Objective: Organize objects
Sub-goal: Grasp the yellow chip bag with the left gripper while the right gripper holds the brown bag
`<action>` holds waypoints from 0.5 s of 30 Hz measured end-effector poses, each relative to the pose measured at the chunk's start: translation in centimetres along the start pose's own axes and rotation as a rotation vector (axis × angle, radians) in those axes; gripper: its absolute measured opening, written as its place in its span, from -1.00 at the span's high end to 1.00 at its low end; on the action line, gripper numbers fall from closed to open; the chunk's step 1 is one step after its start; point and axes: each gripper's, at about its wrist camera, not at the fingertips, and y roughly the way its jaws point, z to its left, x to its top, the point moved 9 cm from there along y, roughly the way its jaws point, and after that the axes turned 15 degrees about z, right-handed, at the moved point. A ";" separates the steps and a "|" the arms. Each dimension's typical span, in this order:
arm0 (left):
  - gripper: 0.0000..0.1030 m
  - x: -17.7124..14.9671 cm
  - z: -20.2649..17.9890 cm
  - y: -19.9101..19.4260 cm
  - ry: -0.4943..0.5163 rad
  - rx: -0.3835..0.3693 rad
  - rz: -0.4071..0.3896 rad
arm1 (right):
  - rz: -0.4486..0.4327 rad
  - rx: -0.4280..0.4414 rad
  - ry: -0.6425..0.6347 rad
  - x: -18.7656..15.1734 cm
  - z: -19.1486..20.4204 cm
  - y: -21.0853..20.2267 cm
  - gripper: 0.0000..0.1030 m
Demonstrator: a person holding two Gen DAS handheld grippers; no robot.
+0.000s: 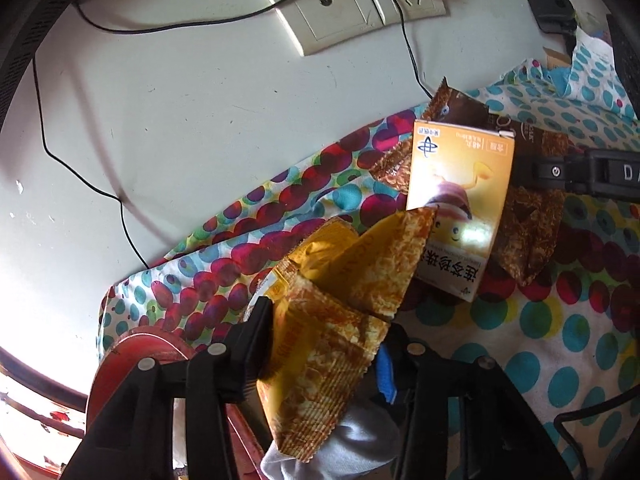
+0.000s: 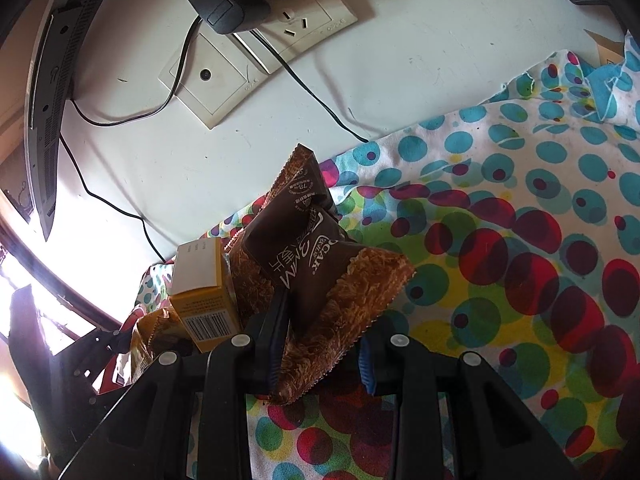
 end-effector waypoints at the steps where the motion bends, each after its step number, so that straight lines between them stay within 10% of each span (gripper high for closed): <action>1: 0.16 -0.1 0.0 -0.3 -0.010 -0.015 -0.008 | -0.002 0.000 -0.001 0.0 0.0 -0.1 0.45; 15: 0.17 -3.0 0.0 -5.3 -0.120 -0.148 -0.086 | -0.058 -0.070 -0.036 -0.5 0.7 -1.5 0.58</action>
